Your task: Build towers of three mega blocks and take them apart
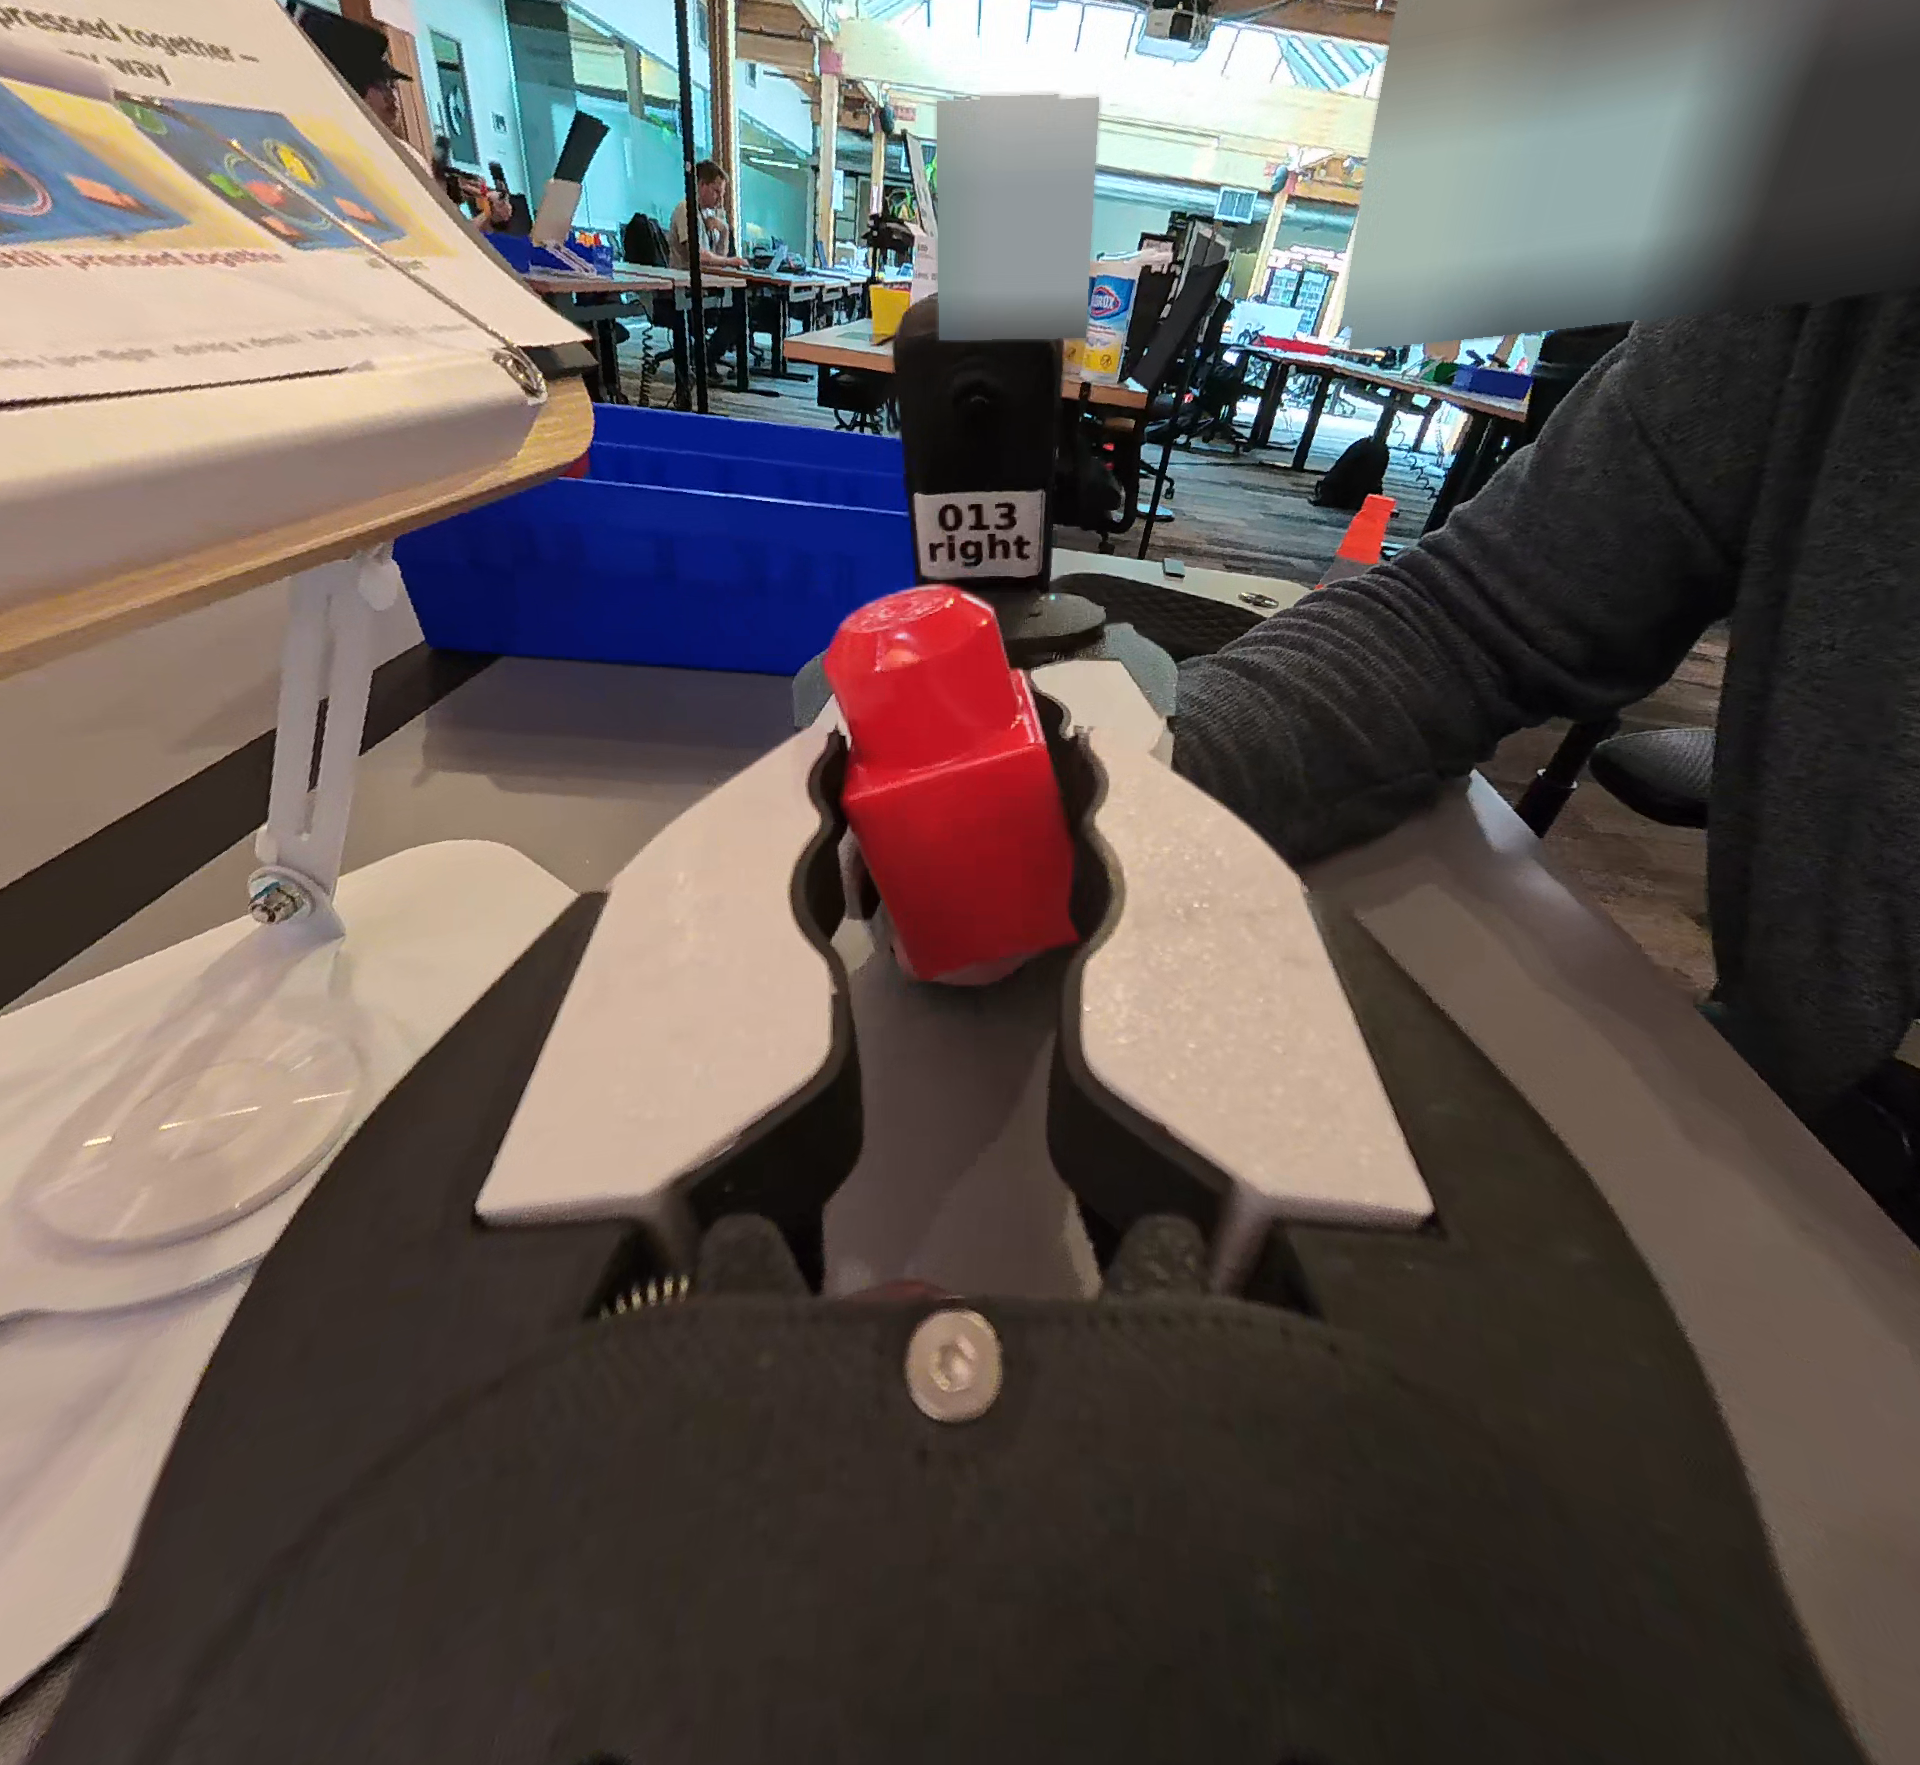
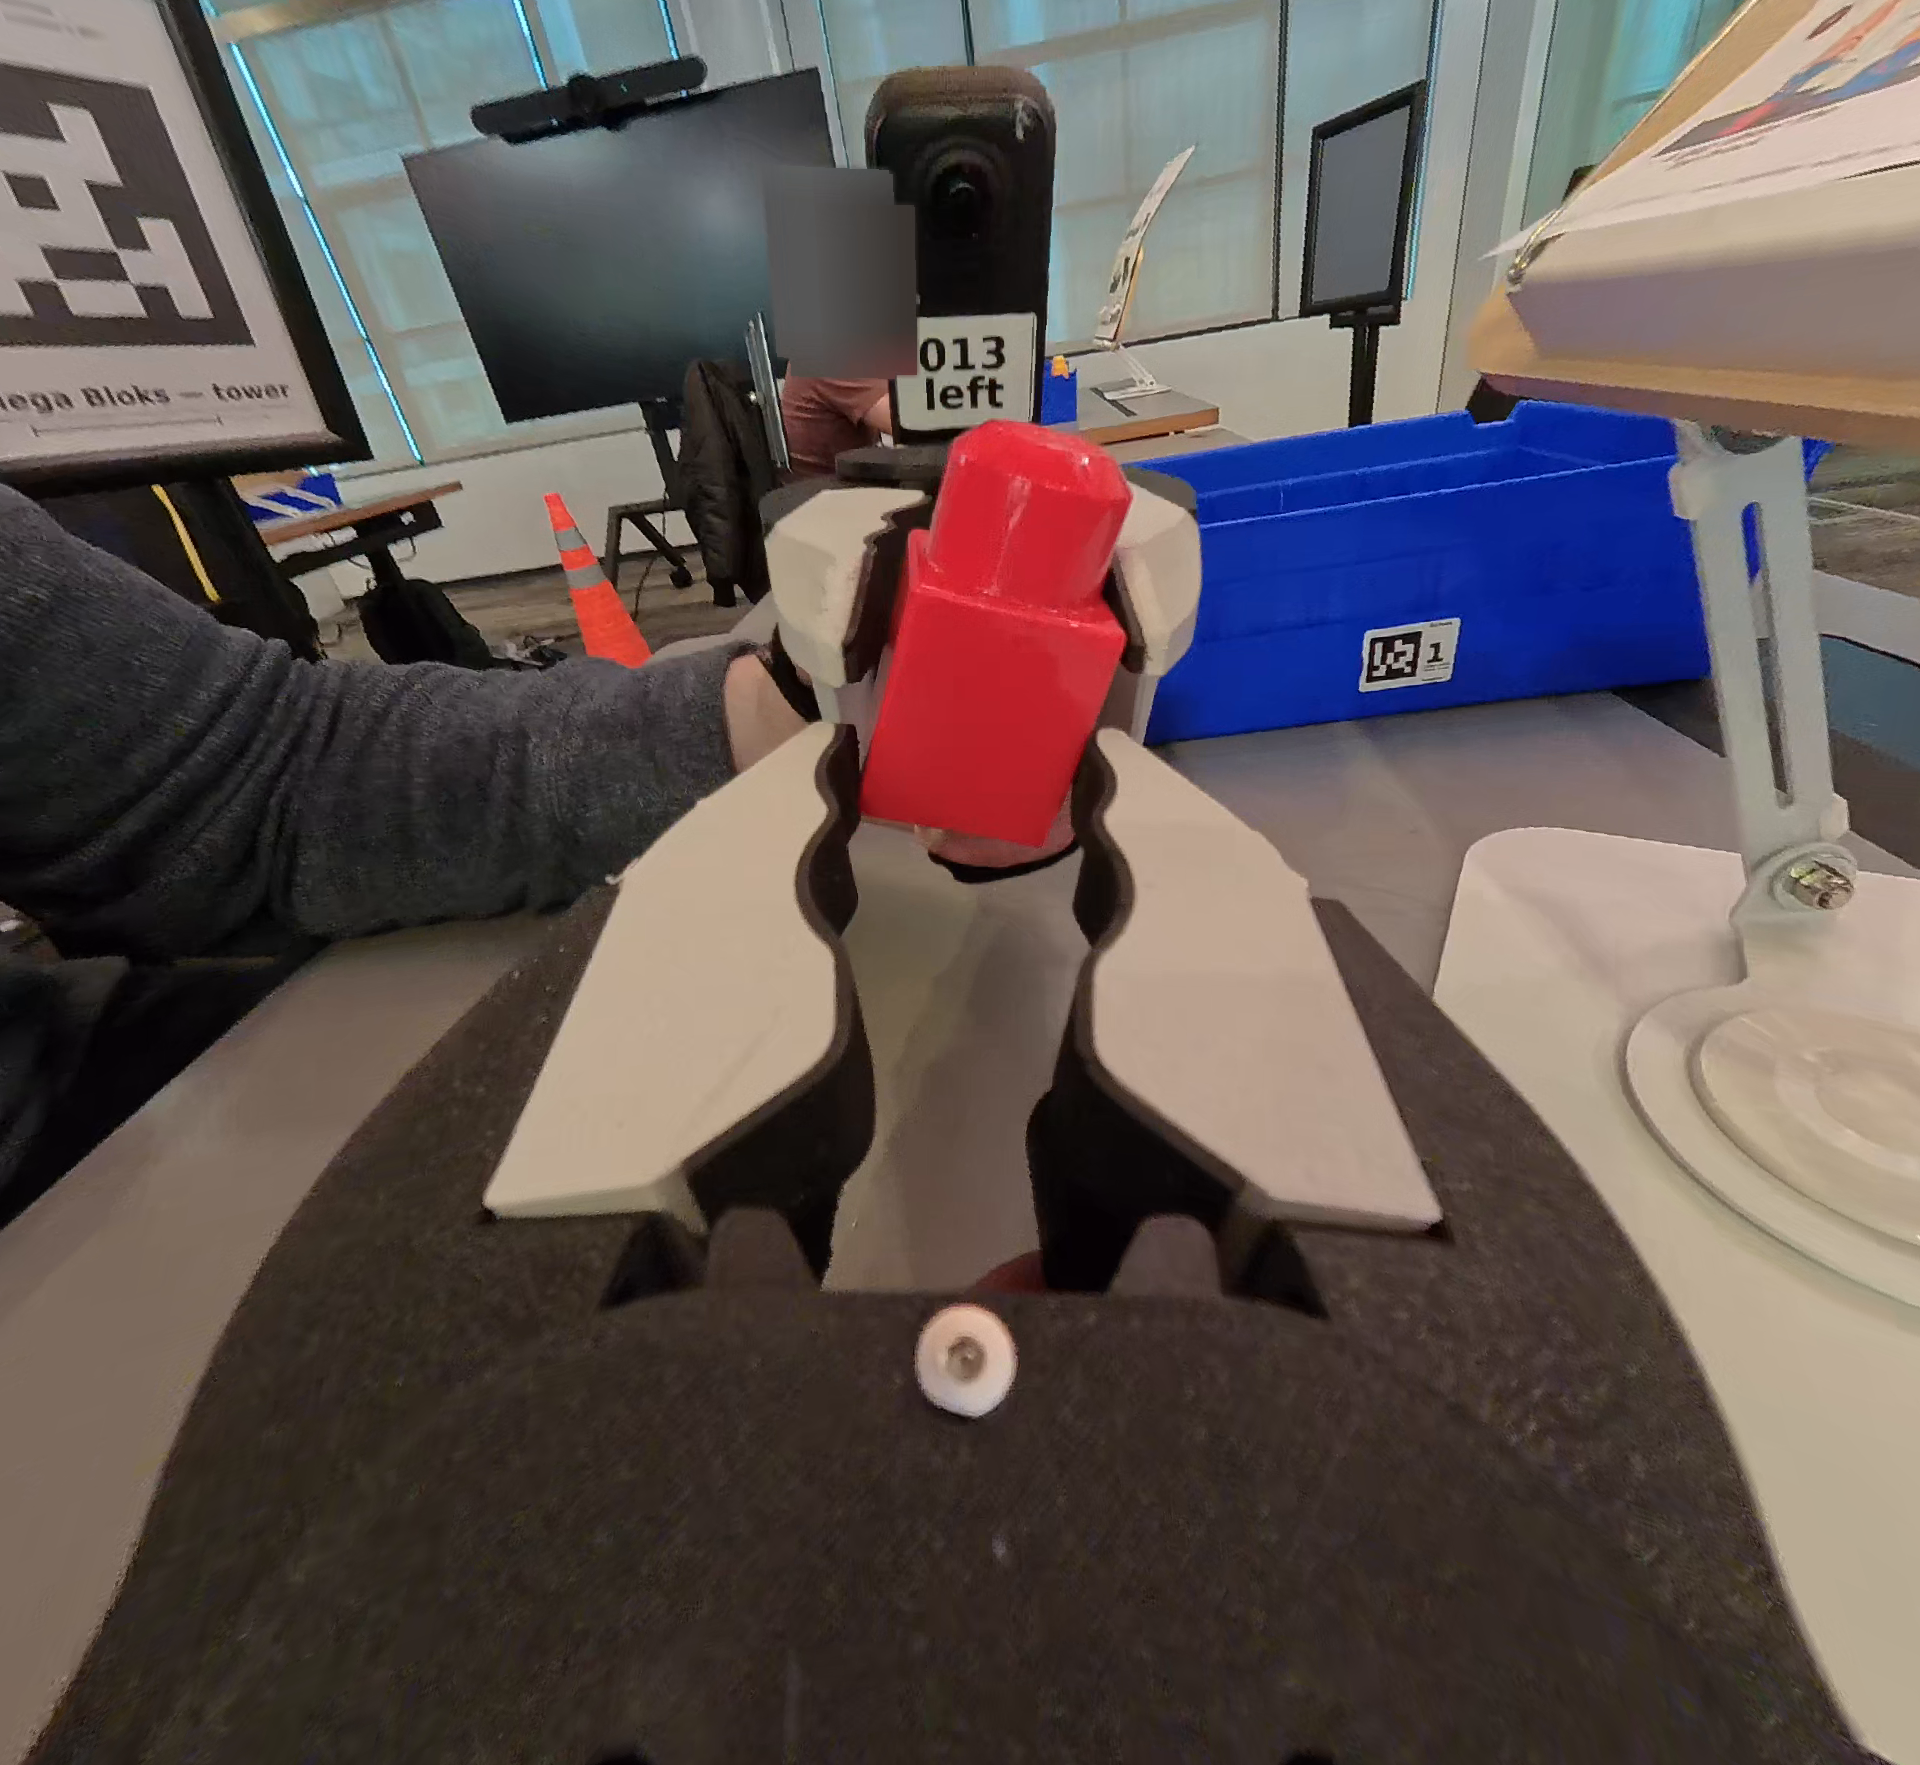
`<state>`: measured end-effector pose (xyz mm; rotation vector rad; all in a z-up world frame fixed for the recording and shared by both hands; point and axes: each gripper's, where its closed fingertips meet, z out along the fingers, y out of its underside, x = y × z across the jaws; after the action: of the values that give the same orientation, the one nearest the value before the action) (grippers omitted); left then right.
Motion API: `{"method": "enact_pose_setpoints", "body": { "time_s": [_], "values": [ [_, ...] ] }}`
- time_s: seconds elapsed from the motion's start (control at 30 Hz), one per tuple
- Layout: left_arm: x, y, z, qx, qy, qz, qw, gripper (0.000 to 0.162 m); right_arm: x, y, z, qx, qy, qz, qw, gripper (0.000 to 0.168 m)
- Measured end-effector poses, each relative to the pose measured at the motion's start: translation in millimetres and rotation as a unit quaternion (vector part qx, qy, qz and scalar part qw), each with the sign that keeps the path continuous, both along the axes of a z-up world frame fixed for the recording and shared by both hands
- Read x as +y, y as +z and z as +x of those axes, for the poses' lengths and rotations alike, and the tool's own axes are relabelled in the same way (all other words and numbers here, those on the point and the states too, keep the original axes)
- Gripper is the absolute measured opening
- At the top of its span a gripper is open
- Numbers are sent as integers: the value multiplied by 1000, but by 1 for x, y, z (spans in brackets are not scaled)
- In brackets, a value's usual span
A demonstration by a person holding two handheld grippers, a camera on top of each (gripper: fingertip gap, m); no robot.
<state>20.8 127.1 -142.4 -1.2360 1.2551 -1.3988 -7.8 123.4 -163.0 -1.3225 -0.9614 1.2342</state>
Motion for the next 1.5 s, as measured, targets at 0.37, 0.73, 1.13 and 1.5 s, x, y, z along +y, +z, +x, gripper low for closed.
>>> {"method": "enact_pose_setpoints", "body": {
  "time_s": [0.37, 0.73, 1.13, 1.5],
  "values": [
    [-4, -2, -5, 26, 1, 16, 1000, 36, -3, -7, -3, -37, 2, 29, 999, 39],
    [-8, -11, 5, 37, 8, 33, 999, 35, -1, -11, -6, -52, -6, 26, 998, 37],
    [21, 26, -46, 40, 117, 69, 990, 39, -2, -12, -6, -54, -8, 27, 998, 37],
    [141, 47, -225, 197, 458, 67, 864, 38, -2, -12, -6, -53, -3, 20, 998, 37]
  ]
}}
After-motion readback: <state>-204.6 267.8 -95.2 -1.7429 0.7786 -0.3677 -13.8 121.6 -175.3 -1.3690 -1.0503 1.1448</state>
